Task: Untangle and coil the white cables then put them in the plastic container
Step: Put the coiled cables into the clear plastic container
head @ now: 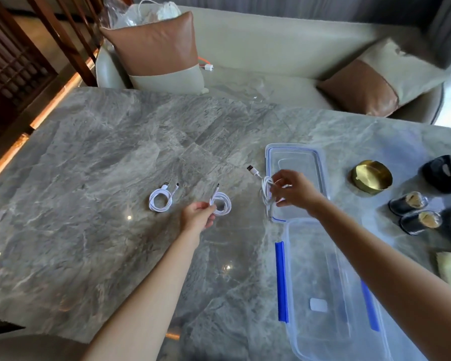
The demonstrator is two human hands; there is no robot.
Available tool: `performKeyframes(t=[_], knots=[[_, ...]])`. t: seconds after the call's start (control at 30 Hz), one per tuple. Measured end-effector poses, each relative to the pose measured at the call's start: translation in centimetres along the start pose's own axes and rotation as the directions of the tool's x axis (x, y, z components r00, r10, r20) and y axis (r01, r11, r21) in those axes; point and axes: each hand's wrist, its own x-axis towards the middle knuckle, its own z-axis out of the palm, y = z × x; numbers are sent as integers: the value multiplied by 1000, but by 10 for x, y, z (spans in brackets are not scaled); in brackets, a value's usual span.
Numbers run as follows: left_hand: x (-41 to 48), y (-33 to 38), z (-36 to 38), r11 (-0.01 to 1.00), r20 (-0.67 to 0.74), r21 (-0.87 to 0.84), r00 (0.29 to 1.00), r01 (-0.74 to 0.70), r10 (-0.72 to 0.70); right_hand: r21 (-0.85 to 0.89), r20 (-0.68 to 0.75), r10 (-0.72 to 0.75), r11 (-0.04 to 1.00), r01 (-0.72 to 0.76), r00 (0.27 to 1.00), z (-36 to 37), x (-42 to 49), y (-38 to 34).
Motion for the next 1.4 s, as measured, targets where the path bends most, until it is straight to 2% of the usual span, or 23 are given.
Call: performKeyframes(t=[0.17, 0.3, 0.37, 0.5, 0.57, 0.63, 0.77, 0.83, 0.93, 1.1, 1.3, 1.4], knots=[[-46, 7, 19, 984, 142, 47, 977, -169, 161, -40, 6, 70, 997, -69, 998, -55, -62, 27], [-81, 11, 47, 928, 315, 203, 918, -311, 239, -196, -13, 112, 974, -113, 994, -84, -101, 60], [-97, 12, 64, 867, 390, 319, 886, -384, 249, -330, -8, 104, 939, -101, 995, -90, -111, 74], [-127, 10, 100, 636, 486, 542, 822, -549, 296, -558, 0, 81, 827, -67, 997, -88, -119, 91], [-136, 13, 114, 515, 535, 612, 794, -600, 289, -641, -26, 46, 766, -52, 999, -85, -114, 94], [-141, 18, 127, 450, 561, 646, 783, -616, 267, -707, -49, 28, 705, -55, 998, -86, -109, 97], [-143, 27, 146, 524, 572, 636, 802, -566, 173, -802, -35, 25, 596, -43, 999, -91, -103, 105], [-139, 30, 153, 502, 612, 662, 788, -556, 66, -850, -5, -5, 528, -1, 1000, -91, -100, 107], [-129, 25, 161, 385, 619, 738, 783, -554, -59, -894, 55, -63, 441, 77, 997, -89, -97, 108], [-117, 7, 174, 112, 597, 795, 802, -596, 28, -935, 128, -153, 310, 171, 980, -82, -93, 110], [-115, -8, 191, -217, 637, 762, 766, -610, 84, -967, 199, -99, 140, 212, 975, -79, -91, 114], [-113, -10, 192, -328, 668, 720, 739, -611, 89, -970, 208, -86, 109, 217, 974, -79, -91, 113]])
